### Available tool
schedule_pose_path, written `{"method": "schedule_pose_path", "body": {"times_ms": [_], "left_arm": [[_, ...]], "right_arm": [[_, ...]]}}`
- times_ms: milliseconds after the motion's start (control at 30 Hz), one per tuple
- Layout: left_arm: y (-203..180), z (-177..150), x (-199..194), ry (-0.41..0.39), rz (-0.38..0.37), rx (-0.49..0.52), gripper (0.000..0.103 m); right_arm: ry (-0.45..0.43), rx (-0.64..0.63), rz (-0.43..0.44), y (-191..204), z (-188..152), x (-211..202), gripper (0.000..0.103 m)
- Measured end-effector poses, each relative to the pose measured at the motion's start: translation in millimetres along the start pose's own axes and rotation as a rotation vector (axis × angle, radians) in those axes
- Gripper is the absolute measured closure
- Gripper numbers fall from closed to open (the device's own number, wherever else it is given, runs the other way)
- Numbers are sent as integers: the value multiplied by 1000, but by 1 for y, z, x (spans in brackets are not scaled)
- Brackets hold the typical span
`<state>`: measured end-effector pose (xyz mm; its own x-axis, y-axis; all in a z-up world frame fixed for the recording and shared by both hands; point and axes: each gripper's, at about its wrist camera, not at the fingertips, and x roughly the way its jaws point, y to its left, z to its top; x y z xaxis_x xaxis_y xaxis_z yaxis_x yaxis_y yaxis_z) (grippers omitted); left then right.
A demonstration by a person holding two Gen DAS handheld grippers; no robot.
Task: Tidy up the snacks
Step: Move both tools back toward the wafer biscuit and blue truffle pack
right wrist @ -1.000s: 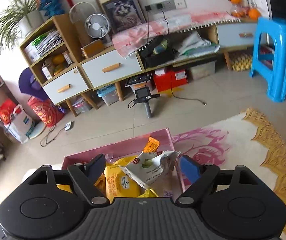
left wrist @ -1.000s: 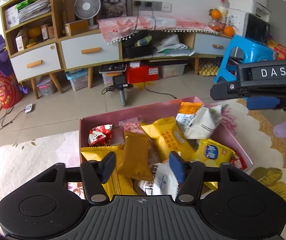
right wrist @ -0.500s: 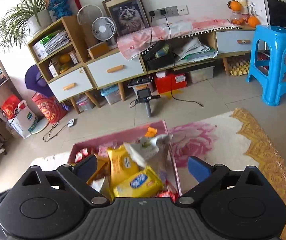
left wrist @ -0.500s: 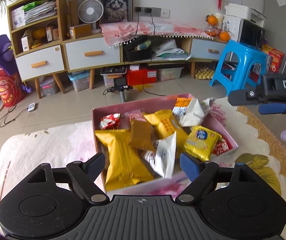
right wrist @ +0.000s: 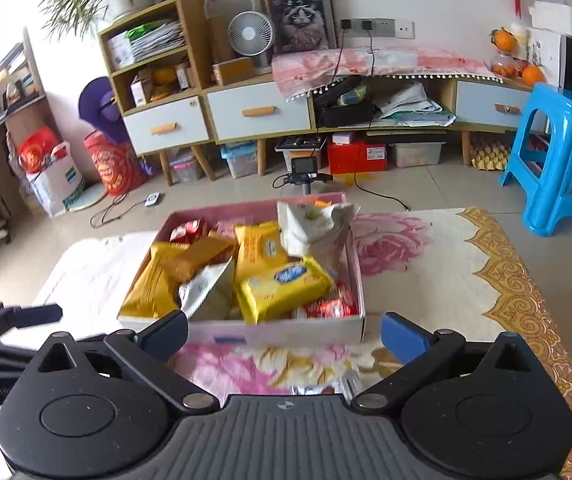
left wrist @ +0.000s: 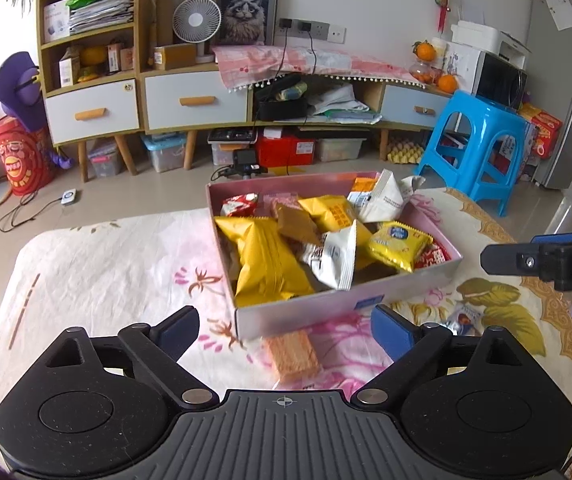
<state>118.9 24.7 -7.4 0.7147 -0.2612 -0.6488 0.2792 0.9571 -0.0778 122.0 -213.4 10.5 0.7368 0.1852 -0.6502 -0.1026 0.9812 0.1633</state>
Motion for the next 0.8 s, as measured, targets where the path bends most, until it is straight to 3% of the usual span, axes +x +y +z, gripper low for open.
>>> {"method": "schedule_pose_path", "body": {"times_ms": [433,800], "left_arm": [[5,-36,1,39,-6,5,4],[4,-52,24,67,14,7,4]], "right_arm": [[-26,2,-18,1,-38,-5,8],[10,-41,-77,-2,-61,4,8]]}}
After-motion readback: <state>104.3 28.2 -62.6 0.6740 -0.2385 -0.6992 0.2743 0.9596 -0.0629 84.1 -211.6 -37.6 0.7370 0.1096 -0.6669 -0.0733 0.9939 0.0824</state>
